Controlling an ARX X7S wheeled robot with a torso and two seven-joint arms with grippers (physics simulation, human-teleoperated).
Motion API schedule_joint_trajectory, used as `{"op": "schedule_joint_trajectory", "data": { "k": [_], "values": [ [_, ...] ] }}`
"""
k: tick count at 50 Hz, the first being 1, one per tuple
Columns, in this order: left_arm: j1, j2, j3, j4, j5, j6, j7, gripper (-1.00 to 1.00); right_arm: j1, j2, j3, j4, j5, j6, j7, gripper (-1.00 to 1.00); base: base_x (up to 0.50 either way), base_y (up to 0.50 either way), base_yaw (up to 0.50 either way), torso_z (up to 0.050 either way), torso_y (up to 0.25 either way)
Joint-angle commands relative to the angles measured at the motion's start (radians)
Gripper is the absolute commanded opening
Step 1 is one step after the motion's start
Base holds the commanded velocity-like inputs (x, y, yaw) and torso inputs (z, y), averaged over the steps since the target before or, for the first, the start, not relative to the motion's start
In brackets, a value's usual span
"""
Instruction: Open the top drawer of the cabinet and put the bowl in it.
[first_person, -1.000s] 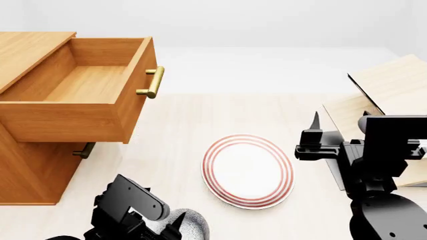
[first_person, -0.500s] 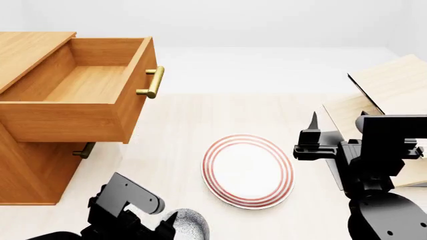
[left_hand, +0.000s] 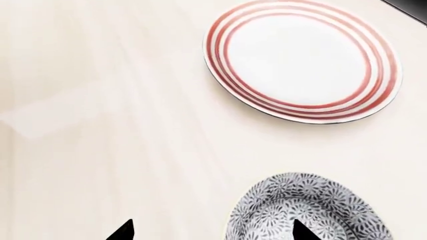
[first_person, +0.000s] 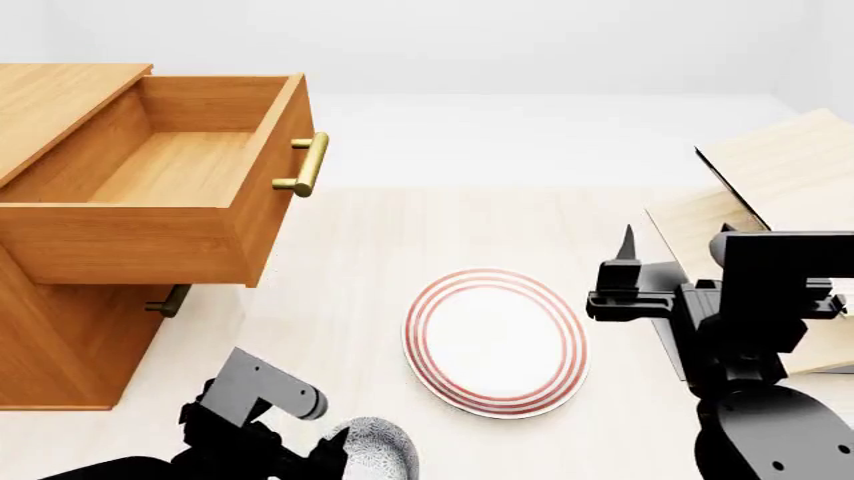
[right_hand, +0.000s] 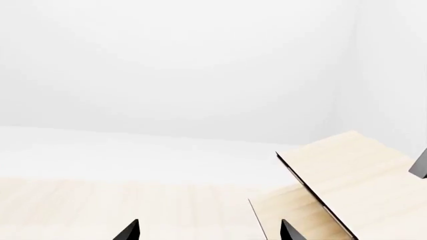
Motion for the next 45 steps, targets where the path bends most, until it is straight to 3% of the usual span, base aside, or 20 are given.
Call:
{"op": "schedule_joint_trajectory", "data": {
  "k": [1,45],
  "values": [
    [-0.002,0.013,0.032,-0.060,0.031,0.021,0.019,1.00,-0.003,0.002,-0.003,0.004,0.001,-0.006,0.003,1.00,0.00,0.00,0.00,0.000,0.000],
    [-0.002,0.053,0.131,-0.185,0.104,0.076,0.069,1.00,-0.016,0.007,-0.013,0.026,0.005,-0.033,0.011,1.00,0.00,0.00,0.00,0.000,0.000]
  ]
}}
